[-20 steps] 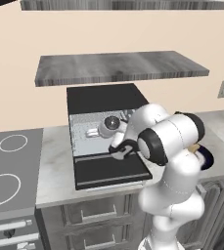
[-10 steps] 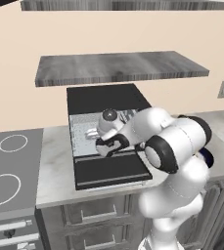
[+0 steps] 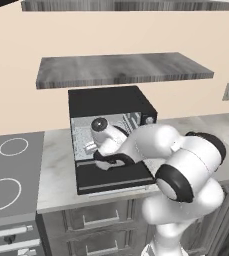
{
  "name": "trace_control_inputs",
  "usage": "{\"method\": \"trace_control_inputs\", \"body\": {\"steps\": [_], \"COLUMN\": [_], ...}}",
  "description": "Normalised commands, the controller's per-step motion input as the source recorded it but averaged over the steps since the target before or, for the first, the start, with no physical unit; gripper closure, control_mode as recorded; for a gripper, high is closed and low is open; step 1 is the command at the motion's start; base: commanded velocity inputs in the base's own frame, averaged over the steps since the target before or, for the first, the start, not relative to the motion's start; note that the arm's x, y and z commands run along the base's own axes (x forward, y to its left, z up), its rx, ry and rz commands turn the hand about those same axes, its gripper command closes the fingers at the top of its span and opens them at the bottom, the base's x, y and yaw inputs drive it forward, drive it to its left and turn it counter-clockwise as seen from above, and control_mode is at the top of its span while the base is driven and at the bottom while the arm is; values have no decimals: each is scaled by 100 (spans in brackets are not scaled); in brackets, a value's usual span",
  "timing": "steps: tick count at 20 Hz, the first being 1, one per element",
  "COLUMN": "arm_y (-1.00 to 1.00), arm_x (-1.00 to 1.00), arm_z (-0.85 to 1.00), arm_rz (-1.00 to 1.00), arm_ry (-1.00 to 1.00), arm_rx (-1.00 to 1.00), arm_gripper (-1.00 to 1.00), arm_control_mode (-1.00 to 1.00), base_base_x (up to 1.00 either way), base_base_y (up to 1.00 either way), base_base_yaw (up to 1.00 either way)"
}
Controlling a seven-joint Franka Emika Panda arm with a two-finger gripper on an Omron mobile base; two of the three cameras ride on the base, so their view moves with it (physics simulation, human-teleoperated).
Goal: Pull the toaster oven rack outwards. Pick up the baguette from the plate and place it on the toaster oven rack. Close the toaster oven door fully and set the temperature to the lowest setting.
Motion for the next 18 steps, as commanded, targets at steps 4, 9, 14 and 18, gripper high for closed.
{"method": "trace_control_inputs", "body": {"steps": [4, 9, 14, 18], "arm_y": [8, 2, 7, 8], "arm_x": [-100, -100, -100, -100], "arm_z": [-100, -100, -100, -100], "arm_rz": [1, 1, 3, 4], "arm_ry": [16, 25, 26, 21], "arm_rx": [-10, -5, -7, -9], "arm_gripper": [-100, -100, -100, -100], "arm_control_mode": [-100, -100, -100, -100], "base_base_x": [0, 0, 0, 0], "base_base_y": [0, 0, 0, 0], "base_base_yaw": [0, 0, 0, 0]}}
